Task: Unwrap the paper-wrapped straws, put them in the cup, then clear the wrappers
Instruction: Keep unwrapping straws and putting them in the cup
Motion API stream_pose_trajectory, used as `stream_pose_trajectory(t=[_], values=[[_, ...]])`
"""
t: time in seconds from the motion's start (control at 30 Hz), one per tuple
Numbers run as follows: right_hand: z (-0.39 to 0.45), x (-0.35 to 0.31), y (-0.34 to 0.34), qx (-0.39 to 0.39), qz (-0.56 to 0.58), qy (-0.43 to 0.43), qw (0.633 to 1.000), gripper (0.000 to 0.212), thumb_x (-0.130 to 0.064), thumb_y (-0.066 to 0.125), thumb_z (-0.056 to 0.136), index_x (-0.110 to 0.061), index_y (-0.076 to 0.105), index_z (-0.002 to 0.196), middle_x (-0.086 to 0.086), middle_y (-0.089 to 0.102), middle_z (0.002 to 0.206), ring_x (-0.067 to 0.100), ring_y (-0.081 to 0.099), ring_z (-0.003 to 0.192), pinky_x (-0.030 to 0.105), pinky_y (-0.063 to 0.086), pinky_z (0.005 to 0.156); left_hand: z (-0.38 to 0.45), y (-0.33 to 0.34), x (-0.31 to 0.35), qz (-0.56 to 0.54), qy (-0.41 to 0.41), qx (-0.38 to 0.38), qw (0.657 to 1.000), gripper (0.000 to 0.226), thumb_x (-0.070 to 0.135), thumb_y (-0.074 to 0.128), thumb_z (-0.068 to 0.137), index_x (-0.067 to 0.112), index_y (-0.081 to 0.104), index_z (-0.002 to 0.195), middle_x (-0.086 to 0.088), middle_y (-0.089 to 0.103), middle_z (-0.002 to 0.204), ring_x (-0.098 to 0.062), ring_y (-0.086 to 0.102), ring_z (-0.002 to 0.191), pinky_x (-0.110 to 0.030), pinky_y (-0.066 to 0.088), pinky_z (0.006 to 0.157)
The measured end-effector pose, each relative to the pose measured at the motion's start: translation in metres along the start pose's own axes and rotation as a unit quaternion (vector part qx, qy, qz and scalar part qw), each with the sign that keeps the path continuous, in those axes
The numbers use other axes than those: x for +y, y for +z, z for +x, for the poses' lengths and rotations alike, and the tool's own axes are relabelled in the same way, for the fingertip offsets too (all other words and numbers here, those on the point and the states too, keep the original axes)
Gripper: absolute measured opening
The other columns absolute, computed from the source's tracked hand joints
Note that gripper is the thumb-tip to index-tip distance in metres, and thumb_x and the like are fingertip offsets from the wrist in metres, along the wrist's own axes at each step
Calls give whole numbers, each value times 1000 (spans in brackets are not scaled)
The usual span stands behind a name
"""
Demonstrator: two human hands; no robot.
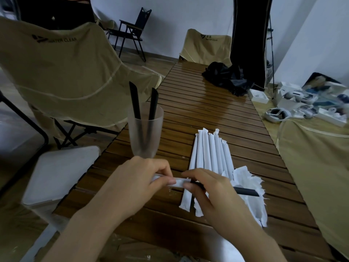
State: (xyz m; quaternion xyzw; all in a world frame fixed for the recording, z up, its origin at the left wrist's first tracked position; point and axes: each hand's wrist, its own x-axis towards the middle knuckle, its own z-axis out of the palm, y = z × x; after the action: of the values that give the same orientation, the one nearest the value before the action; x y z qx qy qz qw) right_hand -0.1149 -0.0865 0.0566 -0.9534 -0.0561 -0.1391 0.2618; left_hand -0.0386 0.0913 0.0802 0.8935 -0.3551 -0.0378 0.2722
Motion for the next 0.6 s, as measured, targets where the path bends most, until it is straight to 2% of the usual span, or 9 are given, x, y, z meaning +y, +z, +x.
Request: stream_pose_trajectory(t=[0.1, 0.2, 0.33, 0.5, 0.6], values=[[1, -3, 1, 24, -9, -14, 1000, 20, -29, 48, 91, -23, 66, 96, -12, 62, 85, 3, 56, 73, 12, 45, 62, 1, 2, 1, -3, 8, 2, 1000, 13, 48, 50, 92, 40, 61, 92, 21, 59, 78, 10, 53, 76, -8, 33, 58], [3, -3, 3, 69, -6, 2, 998, 9, -20, 60, 89, -27, 63, 86, -16, 61, 80, 3, 58, 73, 20, 51, 63, 1, 2, 2, -10, 20, 10, 1000, 12, 46, 51, 92, 40, 62, 95, 22, 60, 81, 10, 55, 79, -7, 35, 61], [3, -4, 2, 108, 14, 30, 994, 21, -8, 67, 84, -28, 62, 78, -17, 61, 74, 4, 58, 72, 19, 48, 63, 1, 4, 3, -24, 42, 39, 998, 12, 46, 53, 90, 41, 62, 96, 23, 62, 83, 10, 56, 84, -7, 38, 65], [1, -12, 2, 139, 20, 83, 987, 29, 0, 64, 82, -27, 61, 71, -15, 57, 64, 8, 57, 67, 19, 44, 54, 1, 9, 9, 16, 78, 93, 993, 11, 39, 56, 92, 37, 65, 87, 22, 60, 72, 4, 57, 69, -5, 33, 58], [1, -12, 1, 146, 54, 128, 979, 40, 3, 61, 82, -32, 59, 65, -13, 56, 57, 9, 56, 62, 18, 42, 51, 6, 11, 11, 44, 114, 136, 983, 20, 39, 52, 90, 33, 67, 79, 20, 60, 65, 4, 54, 58, -5, 31, 57]])
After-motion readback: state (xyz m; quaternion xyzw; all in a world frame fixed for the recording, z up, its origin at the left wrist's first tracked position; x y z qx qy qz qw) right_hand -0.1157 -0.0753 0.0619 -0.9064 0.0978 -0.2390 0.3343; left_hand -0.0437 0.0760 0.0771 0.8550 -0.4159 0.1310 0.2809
